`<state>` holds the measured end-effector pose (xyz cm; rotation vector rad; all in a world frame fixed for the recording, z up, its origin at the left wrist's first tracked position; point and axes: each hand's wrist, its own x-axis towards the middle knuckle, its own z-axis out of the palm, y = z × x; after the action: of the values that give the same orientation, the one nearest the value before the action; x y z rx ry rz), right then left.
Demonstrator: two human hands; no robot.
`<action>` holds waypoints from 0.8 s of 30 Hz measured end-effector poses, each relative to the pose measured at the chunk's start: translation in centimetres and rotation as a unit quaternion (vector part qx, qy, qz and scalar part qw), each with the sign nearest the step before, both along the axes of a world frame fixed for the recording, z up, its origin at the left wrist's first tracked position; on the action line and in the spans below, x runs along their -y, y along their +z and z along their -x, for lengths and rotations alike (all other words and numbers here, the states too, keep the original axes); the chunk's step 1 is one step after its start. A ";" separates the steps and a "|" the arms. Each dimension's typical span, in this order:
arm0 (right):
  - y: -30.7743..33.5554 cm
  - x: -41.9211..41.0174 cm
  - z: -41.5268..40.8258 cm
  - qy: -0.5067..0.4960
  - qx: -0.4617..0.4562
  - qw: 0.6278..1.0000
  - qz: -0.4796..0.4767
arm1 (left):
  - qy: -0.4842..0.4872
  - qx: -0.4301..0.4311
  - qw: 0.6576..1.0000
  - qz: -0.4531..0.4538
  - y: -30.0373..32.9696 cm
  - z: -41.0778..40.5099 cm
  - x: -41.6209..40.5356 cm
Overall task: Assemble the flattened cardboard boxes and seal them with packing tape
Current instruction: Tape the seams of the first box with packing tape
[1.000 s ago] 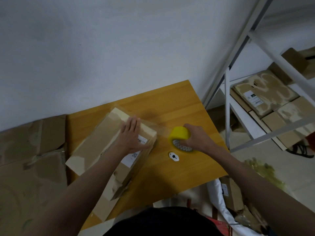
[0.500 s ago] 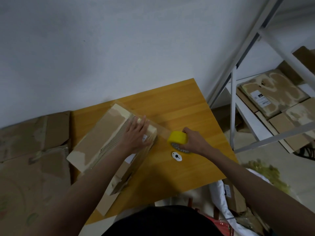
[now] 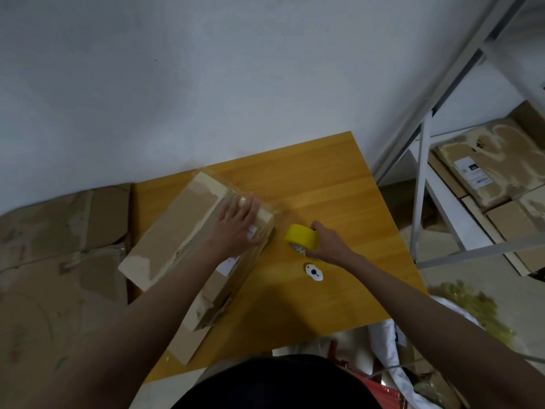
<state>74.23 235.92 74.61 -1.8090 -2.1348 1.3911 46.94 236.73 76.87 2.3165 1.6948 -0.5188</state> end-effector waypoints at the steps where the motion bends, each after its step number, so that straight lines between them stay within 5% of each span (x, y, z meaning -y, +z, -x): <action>1: -0.3 -0.2 0.1 0.003 -0.001 1.000 0.007 | 0.001 0.002 1.000 -0.001 -0.1 0.0 0.0; 20: -4.4 -0.7 -1.2 -0.015 -0.022 0.996 0.083 | 0.003 -0.014 1.000 0.019 0.1 -0.3 -0.1; 24: -6.0 0.3 -2.6 -0.020 0.046 0.991 0.128 | 0.008 -0.009 1.000 0.024 0.1 -0.3 -0.1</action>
<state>76.86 235.66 68.63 -2.0280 -2.0270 1.6699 47.28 236.84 76.96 2.2696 1.6877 -0.5724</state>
